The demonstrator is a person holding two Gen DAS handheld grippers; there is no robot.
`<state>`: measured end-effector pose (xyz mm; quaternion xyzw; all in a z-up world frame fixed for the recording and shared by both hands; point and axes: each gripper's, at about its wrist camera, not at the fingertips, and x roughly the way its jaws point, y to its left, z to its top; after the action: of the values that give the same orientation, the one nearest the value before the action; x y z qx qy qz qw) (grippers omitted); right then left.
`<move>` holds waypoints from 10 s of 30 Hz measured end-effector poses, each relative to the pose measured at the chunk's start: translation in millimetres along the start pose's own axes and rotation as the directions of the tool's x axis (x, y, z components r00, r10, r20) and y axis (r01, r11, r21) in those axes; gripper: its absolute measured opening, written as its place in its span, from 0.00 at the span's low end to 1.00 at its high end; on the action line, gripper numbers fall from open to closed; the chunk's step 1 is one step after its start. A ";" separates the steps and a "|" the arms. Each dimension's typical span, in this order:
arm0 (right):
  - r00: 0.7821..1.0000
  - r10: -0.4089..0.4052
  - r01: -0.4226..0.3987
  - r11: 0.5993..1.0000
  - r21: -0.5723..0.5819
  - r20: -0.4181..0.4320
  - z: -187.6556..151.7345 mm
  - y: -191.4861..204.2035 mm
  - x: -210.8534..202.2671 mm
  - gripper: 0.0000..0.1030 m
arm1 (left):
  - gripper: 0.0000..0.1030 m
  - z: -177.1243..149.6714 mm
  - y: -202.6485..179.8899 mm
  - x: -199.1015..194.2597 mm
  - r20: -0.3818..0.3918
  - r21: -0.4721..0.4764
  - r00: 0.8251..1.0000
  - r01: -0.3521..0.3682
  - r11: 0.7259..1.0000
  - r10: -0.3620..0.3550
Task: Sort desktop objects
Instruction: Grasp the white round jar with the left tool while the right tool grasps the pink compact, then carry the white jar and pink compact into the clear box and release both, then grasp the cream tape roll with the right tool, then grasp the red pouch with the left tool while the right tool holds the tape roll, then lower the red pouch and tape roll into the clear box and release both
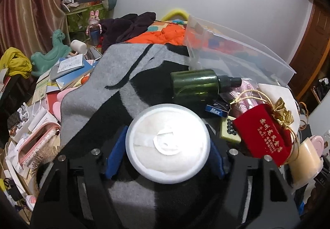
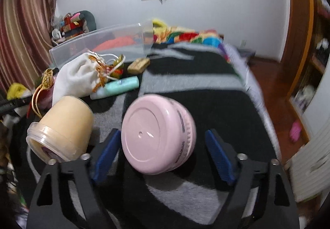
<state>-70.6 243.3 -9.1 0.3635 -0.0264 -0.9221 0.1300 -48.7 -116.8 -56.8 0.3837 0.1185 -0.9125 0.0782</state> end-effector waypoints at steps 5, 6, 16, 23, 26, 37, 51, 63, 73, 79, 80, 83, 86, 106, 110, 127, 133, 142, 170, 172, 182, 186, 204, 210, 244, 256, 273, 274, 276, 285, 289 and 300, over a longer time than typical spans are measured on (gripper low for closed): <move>1.000 0.000 0.000 1.000 -0.006 -0.001 0.2 -1.2 -1.3 0.60 | 0.63 -0.5 3.1 -3.0 0.015 -0.012 1.000 0.006 1.000 -0.006; 1.000 0.002 -0.002 1.000 -0.003 0.000 0.0 -1.0 -1.9 0.60 | 0.63 -0.7 2.6 -4.0 0.018 -0.009 1.000 -0.001 1.000 0.001; 0.999 0.014 -0.011 0.997 -0.080 0.041 20.2 8.8 -19.2 0.59 | 0.63 5.8 -6.6 -34.2 0.083 0.034 0.996 -0.022 0.999 0.019; 0.999 0.021 -0.016 0.993 -0.114 0.047 26.0 12.2 -17.9 0.59 | 0.63 15.7 -18.5 -45.5 0.095 0.078 0.995 0.023 0.997 -0.031; 0.999 0.030 -0.026 0.994 -0.106 0.038 26.7 10.5 -19.1 0.59 | 0.63 17.8 -23.4 -51.9 0.102 0.087 0.993 0.057 0.995 -0.066; 0.997 0.069 -0.071 0.994 -0.082 -0.029 44.1 1.8 -19.3 0.17 | 0.63 30.1 -45.2 -69.4 0.118 0.143 0.980 0.146 0.979 -0.163; 0.998 0.006 -0.012 0.995 -0.102 -0.058 13.5 4.2 -0.4 0.59 | 0.63 10.0 -82.1 -49.1 0.022 0.223 0.976 0.208 0.952 -0.218; 0.999 0.028 -0.022 0.983 -0.185 0.026 46.8 20.8 -24.5 0.59 | 0.63 33.0 -88.7 -54.0 0.026 0.249 0.975 0.207 0.946 -0.220; 0.987 0.139 -0.119 0.969 -0.216 0.080 107.4 38.2 -35.0 0.59 | 0.63 77.4 -96.9 -73.6 0.092 0.297 0.974 0.174 0.939 -0.209; 0.972 0.219 -0.193 0.952 -0.239 0.088 142.0 51.8 -32.6 0.59 | 0.63 102.9 -93.2 -65.1 0.082 0.271 0.977 0.167 0.948 -0.195; 0.969 0.229 -0.201 0.948 -0.246 0.093 148.5 54.7 -32.2 0.59 | 0.63 107.2 -92.1 -62.4 0.084 0.264 0.979 0.158 0.952 -0.186; 0.962 0.255 -0.224 0.939 -0.259 0.093 164.9 63.4 -27.2 0.59 | 0.63 118.3 -90.6 -53.2 0.085 0.262 0.983 0.138 0.955 -0.166; 0.962 0.263 -0.235 0.934 -0.269 0.074 178.2 71.1 -16.5 0.59 | 0.63 127.9 -91.7 -42.4 0.067 0.254 0.984 0.140 0.957 -0.162; 0.961 0.211 -0.255 0.927 -0.275 -0.179 218.6 85.6 106.9 0.59 | 0.63 171.3 -113.2 68.2 -0.249 0.261 0.955 0.229 0.938 -0.164; 0.954 0.175 -0.245 0.921 -0.303 -0.242 214.6 88.7 128.3 0.59 | 0.63 172.4 -118.9 89.4 -0.300 0.266 0.945 0.217 0.939 -0.133; 0.940 0.087 -0.218 0.897 -0.383 -0.330 205.7 104.2 159.2 0.59 | 0.64 161.5 -139.6 121.4 -0.327 0.379 0.945 0.158 0.912 -0.027; 0.956 0.052 -0.172 0.897 -0.406 -0.290 201.1 107.2 151.2 0.59 | 0.71 163.9 -130.4 117.1 -0.328 0.344 0.943 0.174 0.923 -0.055; 0.976 0.063 -0.146 0.901 -0.409 -0.209 196.2 105.0 112.9 0.63 | 0.74 159.2 -127.5 85.2 -0.269 0.357 0.961 0.167 0.919 -0.070; 0.990 0.097 -0.128 0.909 -0.396 -0.098 110.8 71.8 -10.2 0.82 | 0.92 89.9 -110.4 -37.6 -0.159 0.406 0.978 0.190 0.894 -0.135; 0.989 0.097 -0.134 0.911 -0.390 -0.113 97.4 71.2 -10.0 0.82 | 0.92 79.2 -106.9 -35.9 -0.178 0.393 0.973 0.206 0.896 -0.145; 0.954 0.225 -0.282 0.900 -0.333 -0.198 51.6 78.6 -6.5 0.82 | 0.92 36.0 -108.0 -21.4 -0.249 0.344 0.948 0.280 0.896 -0.201; 0.950 0.241 -0.302 0.877 -0.374 -0.200 33.2 89.8 -8.5 0.82 | 0.92 20.6 -107.6 -24.5 -0.261 0.336 0.933 0.328 0.883 -0.247; 0.944 0.244 -0.311 0.883 -0.350 -0.224 -1.8 88.9 13.6 0.77 | 0.92 18.2 -104.2 5.6 -0.218 0.333 0.965 0.212 0.919 -0.144; 0.934 0.269 -0.336 0.885 -0.323 -0.235 3.1 83.2 11.5 0.72 | 0.94 25.3 -98.9 9.7 -0.182 0.324 0.972 0.204 0.924 -0.150; 0.948 0.299 -0.319 0.906 -0.277 -0.112 51.3 59.1 -15.7 0.64 | 0.42 29.7 -74.3 -42.0 -0.045 0.329 0.985 0.174 0.928 -0.169; 0.952 0.299 -0.303 0.902 -0.307 -0.061 78.4 63.2 -22.5 0.64 | 0.40 46.1 -68.8 -58.3 0.004 0.291 0.980 0.190 0.938 -0.200; 0.948 0.318 -0.312 0.901 -0.302 -0.032 115.0 65.3 -18.0 0.64 | 0.40 67.4 -73.9 -78.0 0.078 0.295 0.972 0.190 0.936 -0.222; 0.947 0.319 -0.313 0.901 -0.301 -0.031 117.8 65.7 -17.3 0.64 | 0.40 69.3 -75.0 -79.5 0.083 0.299 0.971 0.191 0.935 -0.224; 0.947 0.319 -0.312 0.901 -0.302 -0.026 123.6 66.7 -15.5 0.64 | 0.40 72.5 -75.9 -81.8 0.092 0.301 0.970 0.188 0.935 -0.224; 0.947 0.320 -0.316 0.904 -0.289 -0.034 147.4 71.2 3.1 0.64 | 0.40 91.9 -81.0 -83.6 0.124 0.308 0.965 0.184 0.933 -0.231; 0.948 0.315 -0.312 0.904 -0.291 -0.039 157.8 76.5 14.8 0.64 | 0.40 102.1 -82.0 -78.3 0.135 0.308 0.965 0.174 0.935 -0.224; 0.947 0.314 -0.322 0.912 -0.256 -0.073 181.1 83.3 57.9 0.64 | 0.40 137.0 -81.1 -37.2 0.120 0.264 0.968 0.181 0.947 -0.219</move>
<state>-215.5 139.6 97.4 0.3474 0.0403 -0.8783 0.3259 -135.2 -74.9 75.5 0.3079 0.0343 -0.9492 -0.0556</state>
